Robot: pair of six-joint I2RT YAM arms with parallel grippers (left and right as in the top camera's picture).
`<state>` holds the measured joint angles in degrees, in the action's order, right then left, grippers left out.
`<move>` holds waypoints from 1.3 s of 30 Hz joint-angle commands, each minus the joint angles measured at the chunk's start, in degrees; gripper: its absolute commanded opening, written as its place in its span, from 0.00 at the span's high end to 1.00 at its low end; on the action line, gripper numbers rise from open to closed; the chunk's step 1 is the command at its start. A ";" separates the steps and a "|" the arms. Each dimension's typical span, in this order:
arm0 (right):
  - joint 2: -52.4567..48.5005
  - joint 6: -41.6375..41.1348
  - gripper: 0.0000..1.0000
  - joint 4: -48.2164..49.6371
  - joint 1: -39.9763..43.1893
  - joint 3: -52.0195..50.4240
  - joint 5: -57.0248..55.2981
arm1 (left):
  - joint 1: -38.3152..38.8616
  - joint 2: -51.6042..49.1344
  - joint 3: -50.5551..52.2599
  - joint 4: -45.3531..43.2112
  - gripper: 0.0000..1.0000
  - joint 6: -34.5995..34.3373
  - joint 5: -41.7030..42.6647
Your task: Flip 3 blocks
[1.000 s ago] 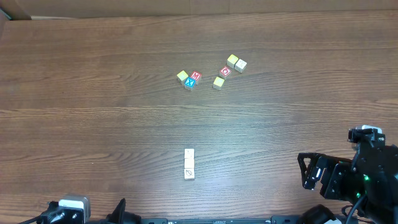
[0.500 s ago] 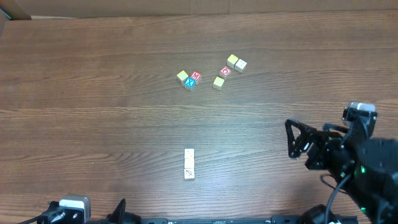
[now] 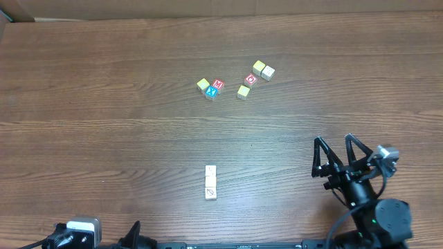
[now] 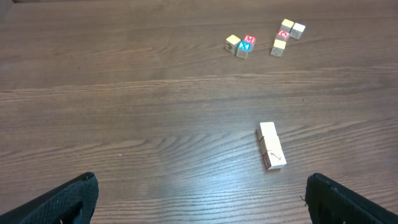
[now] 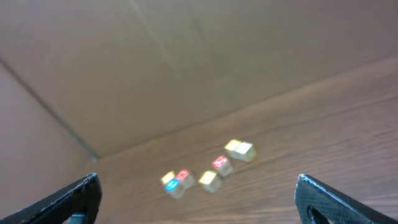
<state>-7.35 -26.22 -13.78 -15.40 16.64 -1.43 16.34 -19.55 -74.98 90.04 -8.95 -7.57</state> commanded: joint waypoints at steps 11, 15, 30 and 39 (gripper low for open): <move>4.94 10.54 0.00 13.92 7.61 -16.22 -0.57 | -0.57 0.33 -0.07 -0.24 0.00 -0.48 -0.33; 5.09 15.80 0.00 9.22 11.37 -16.22 -0.55 | -0.57 0.33 -0.07 -0.24 0.00 -0.48 -0.33; 7.19 23.26 0.00 8.92 15.15 -16.22 0.94 | -0.57 0.33 -0.07 -0.24 0.00 -0.50 -0.31; 7.19 23.28 0.00 8.98 15.15 -16.20 0.92 | -0.57 0.33 -0.07 -0.24 0.00 -0.48 -0.33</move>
<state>-0.84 -3.57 -5.13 -0.67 1.04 -0.82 16.34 -19.55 -74.98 90.04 -8.95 -7.57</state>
